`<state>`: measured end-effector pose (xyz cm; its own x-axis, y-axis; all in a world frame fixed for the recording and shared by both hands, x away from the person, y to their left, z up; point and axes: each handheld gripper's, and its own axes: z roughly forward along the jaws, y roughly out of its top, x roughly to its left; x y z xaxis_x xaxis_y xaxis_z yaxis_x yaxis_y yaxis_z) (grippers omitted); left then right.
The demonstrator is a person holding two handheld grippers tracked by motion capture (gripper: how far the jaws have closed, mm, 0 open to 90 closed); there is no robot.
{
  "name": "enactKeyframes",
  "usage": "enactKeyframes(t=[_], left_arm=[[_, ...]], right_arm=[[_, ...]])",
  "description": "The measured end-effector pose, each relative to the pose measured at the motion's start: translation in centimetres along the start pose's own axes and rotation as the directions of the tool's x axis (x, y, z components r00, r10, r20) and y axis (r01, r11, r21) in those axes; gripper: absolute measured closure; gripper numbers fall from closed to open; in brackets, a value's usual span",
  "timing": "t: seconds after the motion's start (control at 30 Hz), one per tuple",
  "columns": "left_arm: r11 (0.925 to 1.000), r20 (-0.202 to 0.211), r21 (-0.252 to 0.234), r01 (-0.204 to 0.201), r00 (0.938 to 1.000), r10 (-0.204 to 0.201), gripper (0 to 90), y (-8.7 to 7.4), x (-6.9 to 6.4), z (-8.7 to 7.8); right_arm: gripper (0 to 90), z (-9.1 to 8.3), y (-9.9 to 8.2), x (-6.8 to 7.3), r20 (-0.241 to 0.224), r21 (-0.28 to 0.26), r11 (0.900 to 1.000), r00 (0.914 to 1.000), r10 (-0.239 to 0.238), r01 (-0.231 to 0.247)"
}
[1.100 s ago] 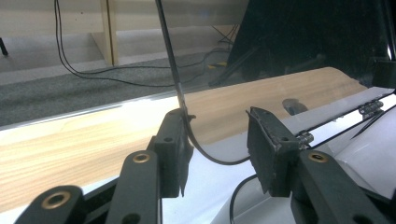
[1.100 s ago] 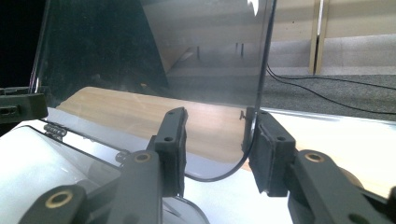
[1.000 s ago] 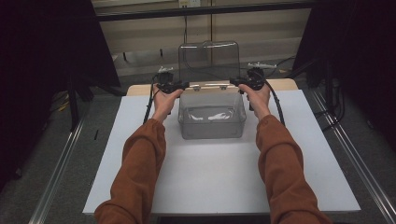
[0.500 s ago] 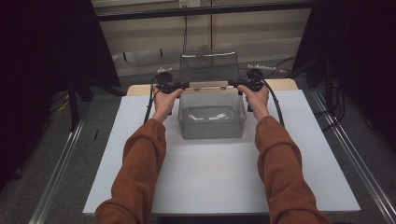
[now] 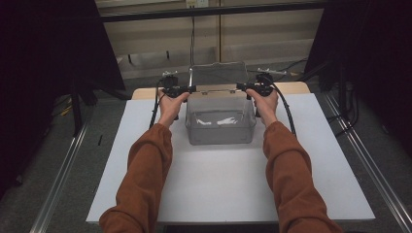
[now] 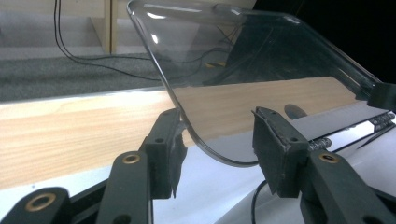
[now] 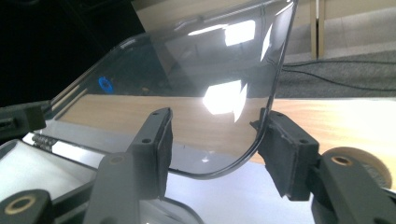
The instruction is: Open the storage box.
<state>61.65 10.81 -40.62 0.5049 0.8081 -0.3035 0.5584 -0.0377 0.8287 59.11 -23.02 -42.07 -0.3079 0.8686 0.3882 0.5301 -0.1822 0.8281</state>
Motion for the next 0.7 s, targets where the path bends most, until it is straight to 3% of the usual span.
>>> enactKeyframes(t=[0.07, 0.3, 0.47, 0.63, 0.7], left_arm=[[1.0, 0.002, 0.0, 0.003, 1.0, -0.003, 52.9, -0.03, 0.06, 0.02], [1.0, 0.005, -0.004, 0.002, 1.0, -0.002, 52.9, -0.07, 0.1, 0.06], [1.0, 0.007, -0.004, -0.005, 1.0, 0.005, 52.8, -0.09, 0.15, 0.07], [0.9997, -0.007, -0.023, -0.008, 0.9999, 0.008, 52.3, -0.41, 0.41, 0.33], [0.9996, -0.011, -0.028, -0.006, 0.9999, 0.006, 50.5, -0.61, 0.5, 0.54]], right_arm=[[44.4, 0.06, 0.0, -0.23, -0.01, 0.01, 0.9994, 0.9994, 0.032, -0.032], [43.4, 0.07, -0.08, -0.16, -0.01, 0.011, 0.9987, 0.9987, 0.05, -0.05], [36.5, 0.29, -0.3, -0.26, 0.004, 0.003, 0.9971, 0.9971, 0.076, -0.076], [33.5, 0.29, -0.36, -0.33, 0.032, -0.015, 0.9993, 0.9988, 0.036, -0.035], [35.1, 0.25, -0.31, -0.28, 0.015, -0.03, 0.999, 0.9993, 0.035, -0.035]])
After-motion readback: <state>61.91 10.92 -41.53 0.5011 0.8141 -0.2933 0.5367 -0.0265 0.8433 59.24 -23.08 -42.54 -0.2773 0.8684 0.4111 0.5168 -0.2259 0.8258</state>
